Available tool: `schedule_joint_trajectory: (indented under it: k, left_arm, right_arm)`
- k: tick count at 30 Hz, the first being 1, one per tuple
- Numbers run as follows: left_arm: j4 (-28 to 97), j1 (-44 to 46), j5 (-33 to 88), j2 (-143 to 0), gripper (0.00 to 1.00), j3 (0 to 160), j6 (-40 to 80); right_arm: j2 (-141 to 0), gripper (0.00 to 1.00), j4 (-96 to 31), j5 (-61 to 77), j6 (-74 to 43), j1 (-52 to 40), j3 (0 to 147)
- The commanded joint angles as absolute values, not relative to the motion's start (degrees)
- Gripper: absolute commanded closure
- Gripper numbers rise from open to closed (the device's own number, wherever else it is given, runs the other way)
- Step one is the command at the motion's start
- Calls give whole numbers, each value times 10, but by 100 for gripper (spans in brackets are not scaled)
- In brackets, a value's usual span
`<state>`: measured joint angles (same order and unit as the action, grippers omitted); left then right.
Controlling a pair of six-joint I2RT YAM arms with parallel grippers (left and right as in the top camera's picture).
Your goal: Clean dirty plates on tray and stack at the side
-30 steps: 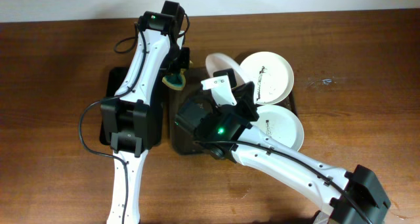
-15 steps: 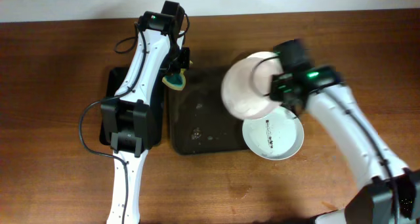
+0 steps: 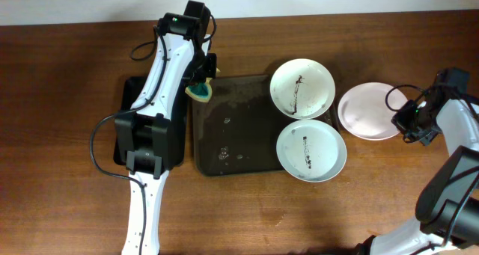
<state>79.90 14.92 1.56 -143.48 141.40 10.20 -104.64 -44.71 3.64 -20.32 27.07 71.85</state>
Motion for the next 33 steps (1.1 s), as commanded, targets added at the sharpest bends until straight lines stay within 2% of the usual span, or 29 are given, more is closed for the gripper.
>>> schedule_joint_trajectory:
  k: [1, 2, 3, 6, 8, 10, 15, 16, 18, 20, 21, 24, 28, 33]
  left_arm:
    - [798, 149, 22, -1434, 100, 1431, 93]
    - [798, 149, 22, -1434, 100, 1431, 93]
    - [798, 149, 22, -1434, 100, 1431, 93]
    - [798, 148, 22, -1434, 100, 1431, 93]
    - [798, 148, 22, -1434, 100, 1431, 93]
    - [798, 148, 22, -1434, 100, 1431, 93]
    - [797, 148, 22, -1434, 100, 1431, 93]
    - [797, 148, 22, -1434, 100, 1431, 93]
    - [797, 148, 22, -1434, 100, 1431, 93]
    - [797, 149, 22, -1434, 100, 1431, 93]
    - [798, 149, 22, -1434, 100, 1431, 93]
    - [798, 149, 22, -1434, 100, 1431, 93]
    - [798, 149, 22, -1434, 100, 1431, 93]
    - [798, 149, 22, -1434, 100, 1431, 93]
  right_arm:
    - [-1055, 82, -441, 43, -199, 272, 716]
    - [-1055, 67, -442, 44, -199, 272, 717]
    - [-1054, 60, -451, 48, -199, 272, 719]
    - [-1034, 59, -557, 127, -156, 257, 740]
    - [-1021, 55, -629, 173, -104, 230, 739]
    - [-1021, 54, -671, 178, -61, 194, 733]
    - [-1021, 54, -635, 159, -47, 131, 670]
    - [-1021, 54, -621, 154, -47, 123, 657]
    - [-1021, 65, -598, 154, -47, 112, 638]
    - [-1021, 81, -595, 154, -47, 108, 637]
    - [-1021, 96, -597, 154, -48, 108, 637]
    - [-1016, 96, -622, 172, -47, 106, 638]
    - [-993, 96, -610, 210, -73, 20, 641]
    - [-993, 96, -391, 159, -281, -166, 641]
